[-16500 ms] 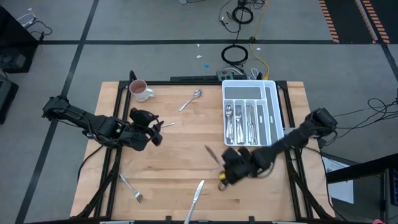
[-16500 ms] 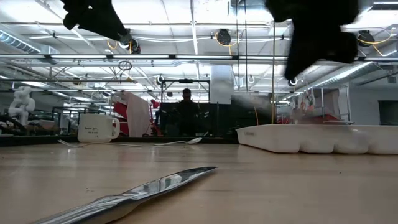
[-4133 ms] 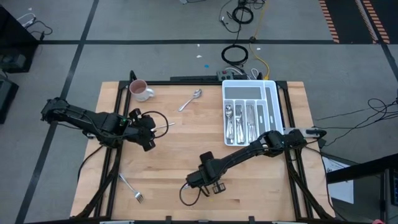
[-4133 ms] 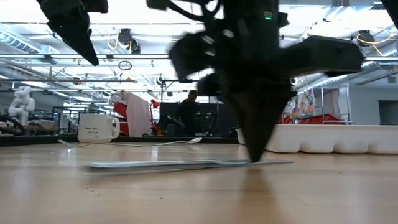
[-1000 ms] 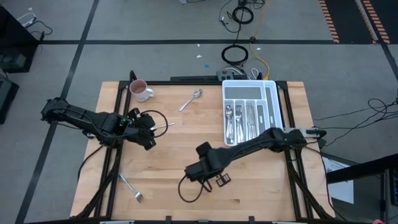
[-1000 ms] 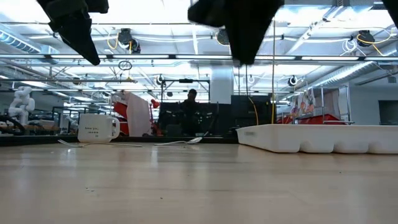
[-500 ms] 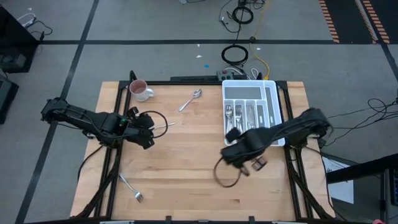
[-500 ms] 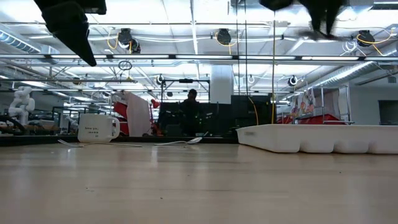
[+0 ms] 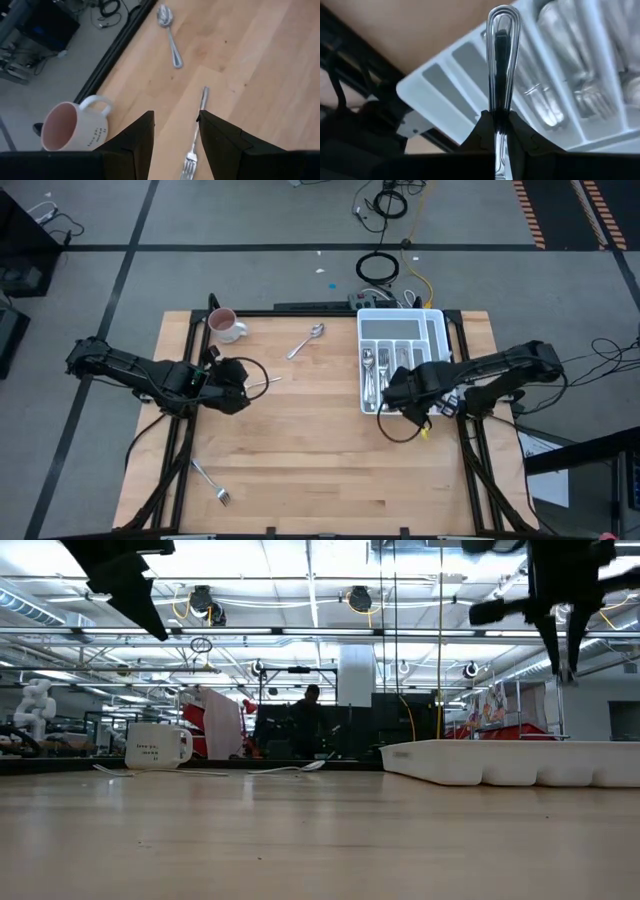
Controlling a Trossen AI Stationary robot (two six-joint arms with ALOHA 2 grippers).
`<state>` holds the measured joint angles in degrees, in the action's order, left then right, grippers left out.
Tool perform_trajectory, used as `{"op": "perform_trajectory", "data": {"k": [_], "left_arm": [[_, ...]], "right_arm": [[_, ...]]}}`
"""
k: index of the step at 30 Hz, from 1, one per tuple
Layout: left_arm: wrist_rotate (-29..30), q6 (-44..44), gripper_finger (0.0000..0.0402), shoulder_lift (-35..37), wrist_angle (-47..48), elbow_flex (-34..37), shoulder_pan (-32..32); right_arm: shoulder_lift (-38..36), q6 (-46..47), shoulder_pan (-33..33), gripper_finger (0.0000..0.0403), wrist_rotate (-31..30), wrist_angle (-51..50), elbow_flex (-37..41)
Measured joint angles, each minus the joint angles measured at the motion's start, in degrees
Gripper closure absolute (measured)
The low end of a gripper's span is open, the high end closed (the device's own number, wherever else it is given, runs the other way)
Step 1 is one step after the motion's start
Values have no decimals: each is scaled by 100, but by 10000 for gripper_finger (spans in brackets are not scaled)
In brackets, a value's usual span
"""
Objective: Sort silverware
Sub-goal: Put the silver table knife into the silverware tray
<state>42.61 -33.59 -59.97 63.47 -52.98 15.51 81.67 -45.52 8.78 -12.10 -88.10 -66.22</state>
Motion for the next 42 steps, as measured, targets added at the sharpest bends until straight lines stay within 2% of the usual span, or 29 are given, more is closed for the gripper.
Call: {"op": "perform_trajectory", "data": {"k": [10,17,23,39,42], "left_arm": [[121,-52,240,0,-70,1,-28],[136,-61,240,0,-504,1,-242],[146,-59,240,0,-554,1,-509],[303,134,240,-1,-554,1,-1013],[310,134,240,0,-554,1,-1067]], "right_arm": [[4,-1912,-914,402,-32,1019,829],[2,-3218,-1531,402,-475,1918,1321],[2,-4118,-1754,402,-441,2881,1567],[4,-4415,-1753,402,499,2713,1581],[9,-4484,-1751,402,516,2775,1627]]}}
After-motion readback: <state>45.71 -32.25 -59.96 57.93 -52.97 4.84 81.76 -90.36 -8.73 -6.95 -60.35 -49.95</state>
